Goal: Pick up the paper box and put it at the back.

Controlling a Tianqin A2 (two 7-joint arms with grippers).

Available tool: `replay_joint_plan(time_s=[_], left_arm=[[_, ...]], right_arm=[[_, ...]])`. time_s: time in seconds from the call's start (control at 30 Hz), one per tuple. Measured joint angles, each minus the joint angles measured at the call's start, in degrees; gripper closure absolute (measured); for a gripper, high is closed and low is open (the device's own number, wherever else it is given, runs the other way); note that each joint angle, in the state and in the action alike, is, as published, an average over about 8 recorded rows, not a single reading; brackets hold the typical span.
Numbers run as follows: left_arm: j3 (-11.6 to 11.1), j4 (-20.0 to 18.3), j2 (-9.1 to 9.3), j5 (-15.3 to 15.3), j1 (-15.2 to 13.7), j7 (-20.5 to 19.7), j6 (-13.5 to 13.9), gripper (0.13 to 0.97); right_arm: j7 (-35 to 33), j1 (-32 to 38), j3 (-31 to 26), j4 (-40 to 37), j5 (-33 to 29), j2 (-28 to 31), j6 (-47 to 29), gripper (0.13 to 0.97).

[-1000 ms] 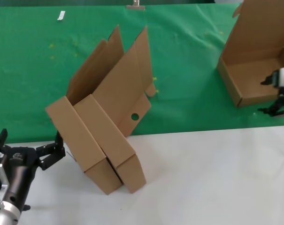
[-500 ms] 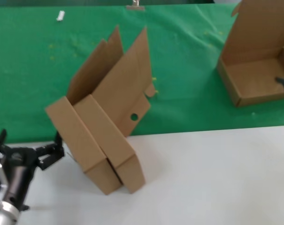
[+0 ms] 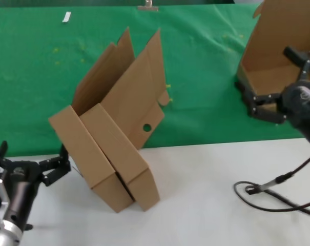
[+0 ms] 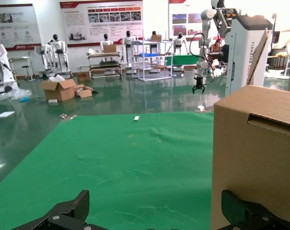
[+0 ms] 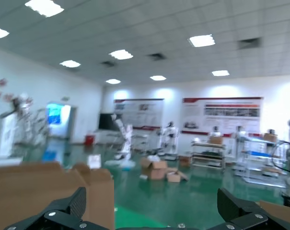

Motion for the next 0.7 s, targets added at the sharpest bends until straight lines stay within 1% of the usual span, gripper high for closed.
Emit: replay_joint_plan(time_s=[0.1, 0.2, 0.37, 0.7], left_arm=[[0.0, 0.0, 0.0, 0.0, 0.0, 0.0, 0.0, 0.132], [0.0, 0.0, 0.0, 0.0, 0.0, 0.0, 0.0, 0.132], [0.0, 0.0, 0.0, 0.0, 0.0, 0.0, 0.0, 0.132], [0.0, 0.0, 0.0, 0.0, 0.0, 0.0, 0.0, 0.132]], right_arm=[[1.89, -4.48, -0.56, 6.16, 0.82, -3.89, 4.96, 0.158], [3.21, -6.68, -1.28, 9.23, 0.75, -5.53, 8.05, 0.147], [3.94, -7.55, -1.94, 9.81, 0.24, -5.22, 9.86, 0.129], [6.56, -10.62, -4.21, 12.25, -1.41, -4.62, 16.16, 0.129]])
